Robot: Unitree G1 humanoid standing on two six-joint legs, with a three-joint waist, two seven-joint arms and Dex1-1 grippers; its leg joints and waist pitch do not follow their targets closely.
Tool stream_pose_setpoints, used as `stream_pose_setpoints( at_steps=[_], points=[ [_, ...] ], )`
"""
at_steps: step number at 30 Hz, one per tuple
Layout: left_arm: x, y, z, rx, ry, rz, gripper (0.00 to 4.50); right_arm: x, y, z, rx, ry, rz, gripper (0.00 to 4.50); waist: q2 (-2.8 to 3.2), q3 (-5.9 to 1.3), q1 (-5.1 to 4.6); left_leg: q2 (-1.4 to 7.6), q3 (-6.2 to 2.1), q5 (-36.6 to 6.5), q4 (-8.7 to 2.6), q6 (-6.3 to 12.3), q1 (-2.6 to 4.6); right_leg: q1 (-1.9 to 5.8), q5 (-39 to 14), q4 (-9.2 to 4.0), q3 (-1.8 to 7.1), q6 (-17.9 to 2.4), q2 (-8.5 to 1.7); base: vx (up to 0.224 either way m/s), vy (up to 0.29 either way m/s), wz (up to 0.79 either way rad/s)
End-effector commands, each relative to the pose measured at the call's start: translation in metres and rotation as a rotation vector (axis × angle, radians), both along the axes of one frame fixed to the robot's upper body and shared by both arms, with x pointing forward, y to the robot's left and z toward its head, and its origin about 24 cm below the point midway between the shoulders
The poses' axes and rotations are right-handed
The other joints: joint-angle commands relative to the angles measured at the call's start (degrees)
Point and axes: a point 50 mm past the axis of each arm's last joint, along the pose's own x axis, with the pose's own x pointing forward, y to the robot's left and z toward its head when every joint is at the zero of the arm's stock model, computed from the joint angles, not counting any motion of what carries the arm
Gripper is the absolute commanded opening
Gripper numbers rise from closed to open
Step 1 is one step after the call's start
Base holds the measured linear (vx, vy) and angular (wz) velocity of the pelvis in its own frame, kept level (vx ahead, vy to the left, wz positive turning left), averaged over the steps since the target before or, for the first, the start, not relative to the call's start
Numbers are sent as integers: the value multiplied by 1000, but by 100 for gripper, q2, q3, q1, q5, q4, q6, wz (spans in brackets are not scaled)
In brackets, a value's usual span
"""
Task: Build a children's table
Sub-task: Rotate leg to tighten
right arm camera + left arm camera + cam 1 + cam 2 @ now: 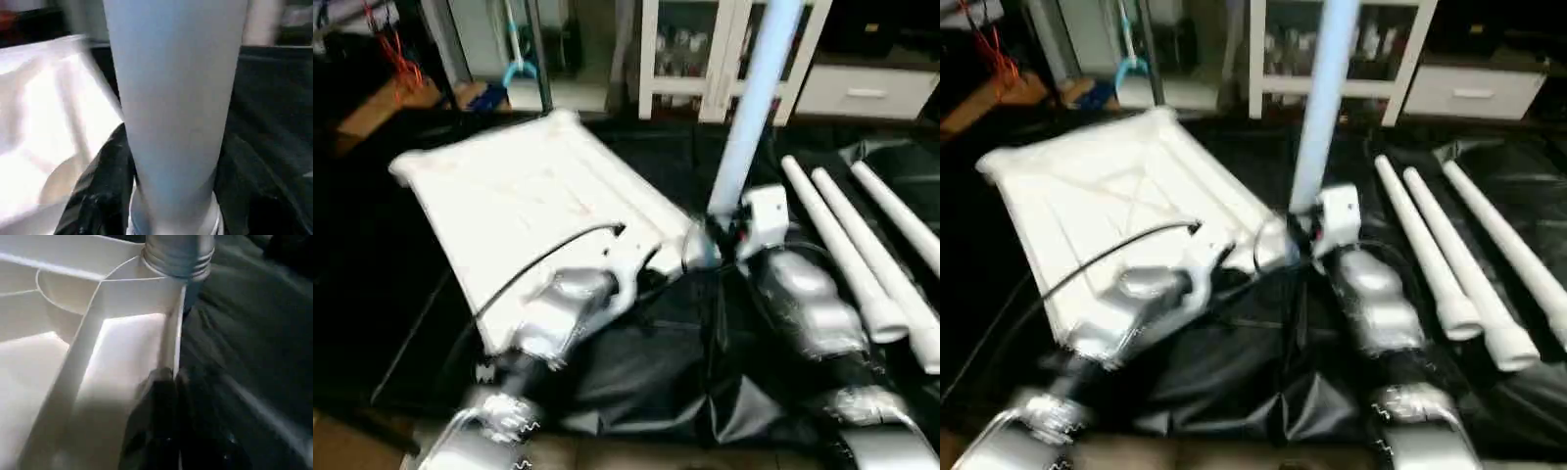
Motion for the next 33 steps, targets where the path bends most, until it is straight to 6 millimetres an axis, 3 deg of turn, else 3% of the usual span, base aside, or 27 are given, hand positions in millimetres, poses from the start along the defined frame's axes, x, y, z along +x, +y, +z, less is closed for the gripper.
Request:
stream_pose_setpoints(
  at_steps=[1, 4, 6, 7, 9, 10, 13, 14, 15, 18, 20, 22, 26, 29, 30, 33],
  points=[
    [6, -22, 31, -143, -94, 11, 0, -11, 36, -27, 28, 100, 68, 190, -135, -412, 61, 27, -65, -20, -281, 616, -50, 393, 519, -393, 186, -1588, -252, 0, 0, 0],
    [5, -16, 28, -95, -103, -19, 0, -8, 53, -17, 88, 46, 165, 190, -128, -419, 78, 48, -63, 242, -249, 1020, -51, 391, 956, -347, 167, -1649, -261, 0, 0, 0],
    [5, -7, 29, -91, -105, -26, 0, -11, 57, -14, 86, 11, 256, 190, -128, -426, 83, 62, -63, 324, -237, 1132, -49, 394, 1049, -327, 159, -1686, -264, 0, 0, 0],
    [4, -1, 31, -99, -116, -42, 0, -13, 57, -12, 77, -15, 310, 245, -140, -432, 81, 65, -67, 365, -227, 1187, -70, 405, 1084, -311, 159, -1700, -275, 0, 0, 0],
    [0, 3, 32, -107, -140, -101, 0, -15, 54, -11, 106, -28, 340, 259, -140, -415, 73, 71, -62, 287, -224, 1258, -92, 402, 1023, -315, 156, -1718, -277, 0, 0, 0],
    [-2, 5, 33, -111, -153, -133, 0, -16, 53, -10, 120, -37, 351, 262, -127, -396, 83, 84, -53, 129, -235, 1238, -57, 370, 775, -352, 157, -1713, -283, 0, 0, 0],
    [-7, 14, 31, -95, -189, -210, 0, -19, 47, -5, 129, -82, 388, 302, -120, -364, 96, 112, -61, -85, -269, 1045, -45, 358, 262, -384, 164, -1685, -284, 0, 0, 0],
    [-16, 26, 28, -47, -264, -334, 0, -25, 36, 3, 131, -124, 434, 304, -122, -361, 81, 120, -55, -109, -273, 1013, -44, 351, 238, -380, 169, -1675, -275, 0, 0, 0],
    [-16, 26, 28, -47, -264, -334, 0, -25, 36, 3, 131, -124, 434, 309, -108, -362, 121, 125, -81, -112, -283, 995, -39, 366, 228, -388, 174, -1590, -276, 0, 0, 0],
    [-32, 59, 9, 167, -371, -568, 0, -45, 8, 25, 112, -205, 545, 337, -69, -357, 181, 143, -109, -60, -300, 941, -4, 356, 435, -370, 191, -1394, -253, 0, 0, 0],
    [-41, 75, 6, 123, -300, -603, 0, -66, -12, 29, 52, -179, 693, 353, -31, -363, 222, 174, -94, -51, -320, 877, 64, 304, 599, -348, 190, -1416, -246, 0, 0, 0],
    [-46, 82, 8, 80, -260, -623, 0, -80, -26, 27, 15, -105, 799, 369, 1, -362, 351, 204, -72, -14, -331, 785, 129, 299, 836, -323, 195, -1535, -239, 0, 0, 0],
    [-55, 84, 14, 17, -226, -690, 0, -102, -56, 22, -94, 40, 927, 401, -38, -344, 391, 172, -56, -127, -336, 740, 48, 351, 826, -340, 222, -1619, -295, 0, 0, 0],
    [-58, 84, 16, -6, -228, -725, 0, -109, -66, 24, -100, 72, 960, 410, -71, -327, 337, 147, -60, -383, -340, 696, 13, 361, 426, -388, 220, -1575, -297, 0, 0, 0],
    [-61, 83, 16, -22, -226, -761, 0, -117, -77, 25, -117, 122, 1010, 410, -68, -322, 326, 148, -64, -419, -343, 689, 8, 364, 346, -398, 219, -1564, -301, 0, 0, 0],
    [-62, 82, 16, -28, -221, -772, 0, -121, -83, 26, -123, 158, 1044, 410, -84, -312, 318, 160, -66, -510, -343, 685, 22, 356, 85, -427, 220, -1506, -303, 0, 0, 0]
  ],
)
